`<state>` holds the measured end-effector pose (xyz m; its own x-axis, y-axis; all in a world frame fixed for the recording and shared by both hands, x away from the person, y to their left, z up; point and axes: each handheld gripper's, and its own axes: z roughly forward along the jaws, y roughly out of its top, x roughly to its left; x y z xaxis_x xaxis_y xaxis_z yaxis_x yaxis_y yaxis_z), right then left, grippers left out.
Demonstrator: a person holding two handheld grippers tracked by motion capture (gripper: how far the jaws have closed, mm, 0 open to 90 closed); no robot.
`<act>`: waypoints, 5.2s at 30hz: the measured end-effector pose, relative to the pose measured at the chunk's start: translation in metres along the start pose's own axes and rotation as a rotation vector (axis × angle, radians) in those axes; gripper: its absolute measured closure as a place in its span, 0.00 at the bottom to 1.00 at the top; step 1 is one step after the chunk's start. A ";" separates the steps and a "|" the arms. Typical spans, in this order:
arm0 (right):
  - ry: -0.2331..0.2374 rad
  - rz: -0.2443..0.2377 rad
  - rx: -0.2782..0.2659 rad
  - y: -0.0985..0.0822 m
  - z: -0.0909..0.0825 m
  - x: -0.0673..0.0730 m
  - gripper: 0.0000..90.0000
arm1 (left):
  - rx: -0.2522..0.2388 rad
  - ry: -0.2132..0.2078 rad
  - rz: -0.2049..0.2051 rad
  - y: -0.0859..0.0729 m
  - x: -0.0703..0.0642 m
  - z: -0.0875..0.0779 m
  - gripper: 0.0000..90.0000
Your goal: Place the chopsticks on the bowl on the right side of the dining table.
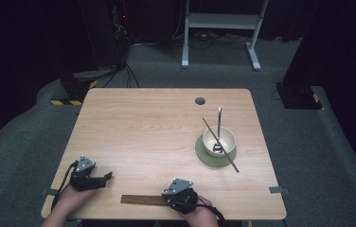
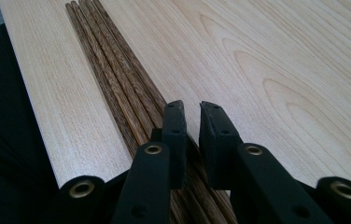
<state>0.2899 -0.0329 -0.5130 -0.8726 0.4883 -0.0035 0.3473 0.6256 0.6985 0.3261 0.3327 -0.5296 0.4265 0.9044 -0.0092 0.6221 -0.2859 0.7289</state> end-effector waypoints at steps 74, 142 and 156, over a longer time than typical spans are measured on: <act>-0.206 0.140 -0.070 -0.025 -0.045 -0.067 0.93 | -0.001 0.001 0.000 -0.001 0.000 -0.001 0.17; -0.437 0.271 -0.272 -0.040 -0.118 -0.110 0.93 | -0.001 -0.002 0.004 -0.001 0.000 -0.001 0.17; -0.492 0.330 -0.248 -0.047 -0.119 -0.120 0.93 | -0.001 -0.003 0.006 -0.001 0.000 0.000 0.17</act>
<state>0.3369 -0.1933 -0.4604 -0.4538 0.8899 -0.0468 0.4292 0.2643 0.8637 0.3254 0.3330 -0.5296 0.4319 0.9019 -0.0072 0.6189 -0.2906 0.7298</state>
